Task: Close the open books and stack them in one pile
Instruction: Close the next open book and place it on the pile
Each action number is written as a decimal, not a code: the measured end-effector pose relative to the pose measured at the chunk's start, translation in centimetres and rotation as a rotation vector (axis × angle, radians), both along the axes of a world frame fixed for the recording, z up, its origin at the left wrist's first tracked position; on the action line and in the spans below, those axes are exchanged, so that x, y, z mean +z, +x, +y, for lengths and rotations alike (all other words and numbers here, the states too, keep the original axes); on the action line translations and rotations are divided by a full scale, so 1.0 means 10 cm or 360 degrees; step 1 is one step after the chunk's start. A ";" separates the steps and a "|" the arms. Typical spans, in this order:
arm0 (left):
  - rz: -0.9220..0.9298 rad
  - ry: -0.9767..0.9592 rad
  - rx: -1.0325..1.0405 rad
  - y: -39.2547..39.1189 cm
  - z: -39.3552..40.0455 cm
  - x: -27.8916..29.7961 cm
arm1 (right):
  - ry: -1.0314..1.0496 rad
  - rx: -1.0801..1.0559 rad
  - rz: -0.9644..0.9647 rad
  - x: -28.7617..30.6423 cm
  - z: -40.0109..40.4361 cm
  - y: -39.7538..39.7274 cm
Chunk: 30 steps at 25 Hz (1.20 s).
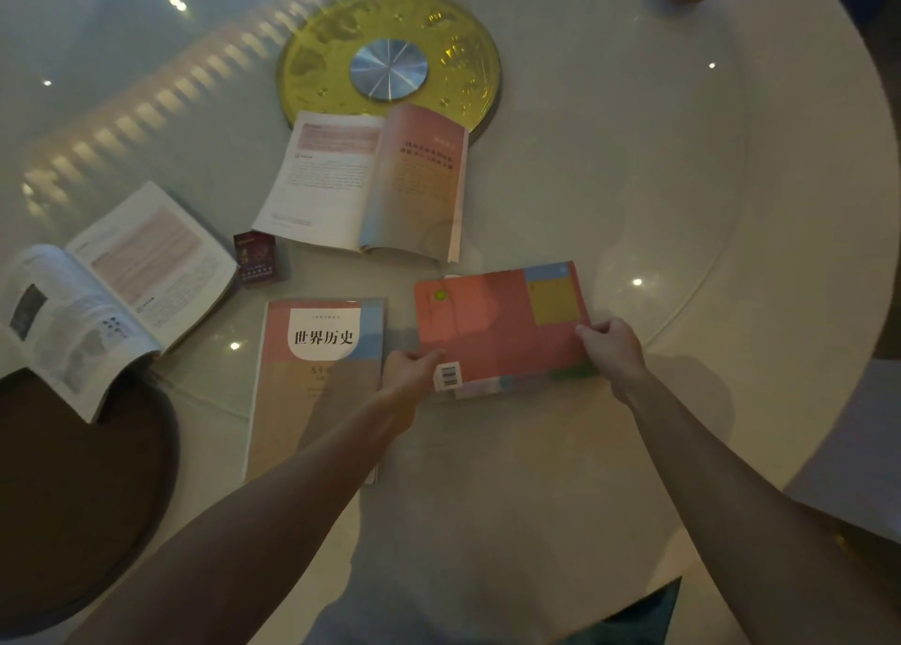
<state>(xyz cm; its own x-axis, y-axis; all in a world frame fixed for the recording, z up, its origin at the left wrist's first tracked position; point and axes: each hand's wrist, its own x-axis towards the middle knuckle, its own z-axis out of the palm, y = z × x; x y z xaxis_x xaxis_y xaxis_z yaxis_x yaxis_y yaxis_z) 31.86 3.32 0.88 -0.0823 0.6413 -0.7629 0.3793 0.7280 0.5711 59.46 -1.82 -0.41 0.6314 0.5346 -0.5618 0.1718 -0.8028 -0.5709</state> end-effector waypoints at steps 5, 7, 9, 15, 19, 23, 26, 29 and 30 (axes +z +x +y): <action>0.0040 0.0189 -0.0097 -0.14 -0.15 0.03 | 0.0159 -0.0107 0.0210 0.01 -0.25 -0.12; -0.0125 0.0328 -0.0198 -0.18 -0.23 0.08 | 0.0358 -0.0234 0.0392 0.14 -0.27 -0.19; -0.0109 0.0485 -0.0416 -0.26 -0.27 0.15 | 0.0449 -0.0241 0.0522 0.29 -0.26 -0.24; 0.0242 0.1059 -0.1233 -0.67 -0.19 0.40 | 0.0588 -0.0193 0.0780 0.93 -0.14 -0.61; 0.0038 0.1397 -0.1057 -0.80 -0.17 0.55 | 0.0761 -0.0031 0.0833 1.32 0.01 -1.05; -0.0194 0.1447 -0.0708 -1.22 -0.06 0.76 | 0.1014 0.0096 0.0751 1.61 0.17 -1.50; -0.0485 0.1210 -0.0635 -1.58 0.00 0.91 | 0.1021 0.0164 0.0101 1.48 0.20 -1.90; -0.0551 0.1077 -0.0571 -1.90 0.01 0.88 | 0.0861 0.0083 -0.0137 1.21 0.12 -2.31; -0.0558 0.1030 -0.0524 -1.99 0.01 0.84 | 0.0867 -0.0034 0.0044 1.15 0.09 -2.43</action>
